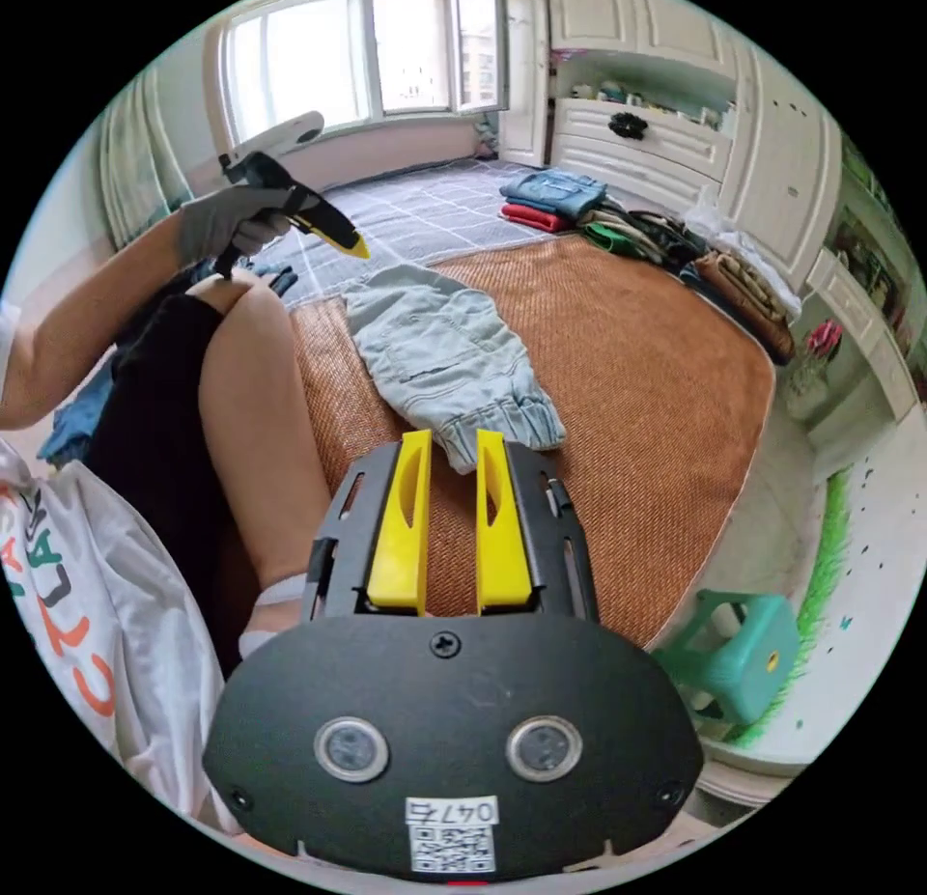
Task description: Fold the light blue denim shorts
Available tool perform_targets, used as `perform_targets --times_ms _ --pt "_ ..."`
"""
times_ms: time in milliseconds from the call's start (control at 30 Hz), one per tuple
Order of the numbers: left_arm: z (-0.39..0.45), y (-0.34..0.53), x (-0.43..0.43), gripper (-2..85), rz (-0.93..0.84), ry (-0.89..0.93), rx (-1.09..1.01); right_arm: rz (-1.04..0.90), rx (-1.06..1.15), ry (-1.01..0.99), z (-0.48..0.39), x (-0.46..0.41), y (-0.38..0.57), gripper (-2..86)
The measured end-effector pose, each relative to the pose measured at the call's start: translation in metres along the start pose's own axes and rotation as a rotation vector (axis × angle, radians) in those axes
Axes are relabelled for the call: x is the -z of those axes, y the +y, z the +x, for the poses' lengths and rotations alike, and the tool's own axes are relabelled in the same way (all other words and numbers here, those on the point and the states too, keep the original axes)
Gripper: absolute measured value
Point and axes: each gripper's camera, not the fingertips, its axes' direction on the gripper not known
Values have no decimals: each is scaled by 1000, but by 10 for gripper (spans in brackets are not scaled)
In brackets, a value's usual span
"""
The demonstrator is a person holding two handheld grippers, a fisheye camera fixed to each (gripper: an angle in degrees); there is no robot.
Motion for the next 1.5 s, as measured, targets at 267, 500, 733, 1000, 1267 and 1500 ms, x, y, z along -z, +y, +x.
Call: perform_targets --times_ms 267,500,733,1000,1267,1500 --pt "-36 13 -33 -10 -84 65 -5 -200 410 66 -39 -42 -55 38" --pt "-72 37 -38 -10 -18 64 88 -388 456 61 -51 -67 -75 11" --pt "-105 65 -21 -5 143 60 236 -417 166 -362 -4 -53 -61 10" --pt "-121 46 -79 66 -161 38 252 -283 5 -399 38 -50 -20 10" --pt "-122 59 -79 77 -121 88 239 -64 -285 -510 108 -37 33 6" --pt "-101 98 -60 120 43 283 287 94 -479 -615 155 -38 86 2"
